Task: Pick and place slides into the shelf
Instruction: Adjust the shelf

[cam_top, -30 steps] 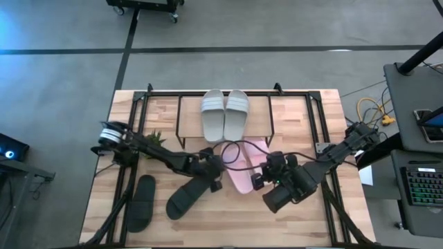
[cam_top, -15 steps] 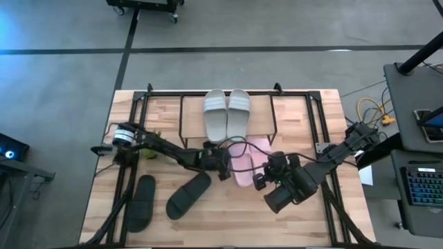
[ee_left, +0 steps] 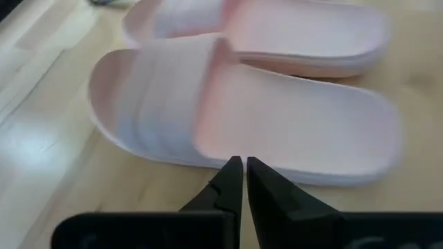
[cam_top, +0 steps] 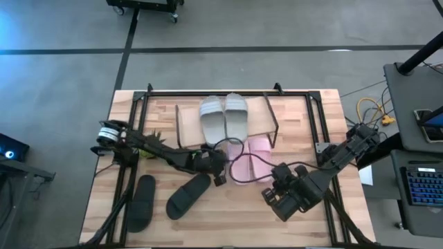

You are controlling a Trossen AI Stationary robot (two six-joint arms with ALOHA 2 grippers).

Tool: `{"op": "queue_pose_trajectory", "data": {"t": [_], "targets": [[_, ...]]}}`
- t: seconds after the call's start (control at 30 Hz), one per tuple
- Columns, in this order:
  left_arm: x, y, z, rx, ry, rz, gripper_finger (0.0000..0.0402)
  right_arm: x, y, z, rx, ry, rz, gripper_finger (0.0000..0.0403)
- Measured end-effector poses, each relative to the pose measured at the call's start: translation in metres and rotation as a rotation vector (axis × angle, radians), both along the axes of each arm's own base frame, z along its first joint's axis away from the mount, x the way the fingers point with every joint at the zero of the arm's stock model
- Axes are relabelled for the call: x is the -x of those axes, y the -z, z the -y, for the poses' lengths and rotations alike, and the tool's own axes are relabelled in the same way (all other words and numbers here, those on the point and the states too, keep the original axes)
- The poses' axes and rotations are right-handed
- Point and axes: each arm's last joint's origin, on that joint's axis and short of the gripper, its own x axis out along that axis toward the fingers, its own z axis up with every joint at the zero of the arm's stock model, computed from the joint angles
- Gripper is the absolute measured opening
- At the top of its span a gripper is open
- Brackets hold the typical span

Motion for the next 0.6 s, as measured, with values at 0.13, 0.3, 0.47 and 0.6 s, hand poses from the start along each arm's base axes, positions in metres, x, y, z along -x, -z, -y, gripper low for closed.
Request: {"op": "queue_pose_trajectory", "data": {"t": [0.13,0.3,0.47,0.6], "targets": [[0.009,-0.01,0.017,0.004,0.052,0.029,0.0008,0.007,0.01,-0.005,-0.018,0.04,-0.02,0.0018],[0.012,0.002,0.022,-0.021,0.057,-0.001,0.0008,0.008,0.013,-0.004,-0.012,0.067,-0.016,0.0018],[0.01,0.033,0.02,-0.031,0.052,-0.066,0.0008,0.007,0.013,-0.004,-0.014,0.079,-0.011,0.0018],[0.003,0.053,0.024,0.005,0.088,-0.057,0.0008,0.007,0.013,-0.004,-0.014,0.078,-0.011,0.0018]]}}
